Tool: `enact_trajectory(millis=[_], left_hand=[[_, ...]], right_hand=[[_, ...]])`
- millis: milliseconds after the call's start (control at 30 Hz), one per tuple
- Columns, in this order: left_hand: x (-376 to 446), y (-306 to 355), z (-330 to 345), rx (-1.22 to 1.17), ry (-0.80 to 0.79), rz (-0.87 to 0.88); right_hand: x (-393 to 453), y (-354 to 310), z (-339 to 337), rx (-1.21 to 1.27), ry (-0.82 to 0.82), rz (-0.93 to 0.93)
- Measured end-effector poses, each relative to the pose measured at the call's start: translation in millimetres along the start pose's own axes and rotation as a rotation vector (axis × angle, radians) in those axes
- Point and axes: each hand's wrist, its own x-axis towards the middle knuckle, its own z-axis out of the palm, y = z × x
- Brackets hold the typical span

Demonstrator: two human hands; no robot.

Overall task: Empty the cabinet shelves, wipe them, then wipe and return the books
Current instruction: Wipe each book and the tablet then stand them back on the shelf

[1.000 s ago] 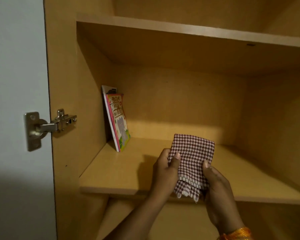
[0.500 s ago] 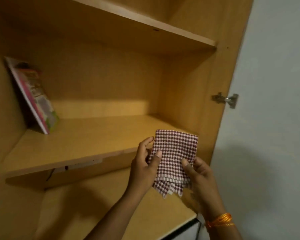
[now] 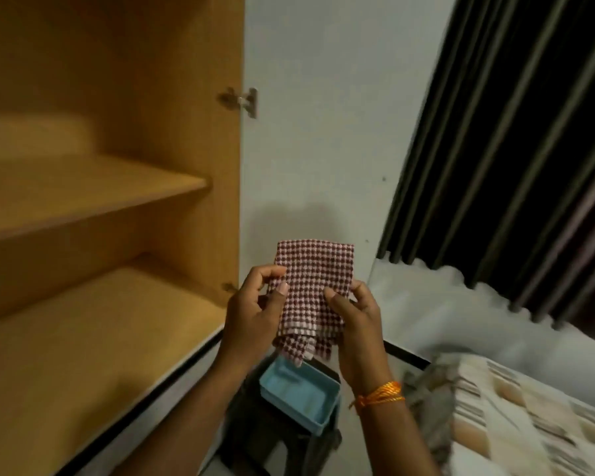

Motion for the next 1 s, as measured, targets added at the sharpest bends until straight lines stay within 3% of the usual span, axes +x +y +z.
enact_trajectory(millis=[300, 700, 1000], left_hand=[[-87, 12, 111, -0.008, -0.263, 0.0], [-203, 29, 223, 0.034, -0.611, 0.056], [-261, 22, 282, 0.179, -0.962, -0.014]], right_hand=[[-85, -14, -132, -0.034, 0.197, 0.018], [-207, -15, -249, -0.082, 0.482, 0.12], [-261, 27, -304, 0.065, 0.872, 0.259]])
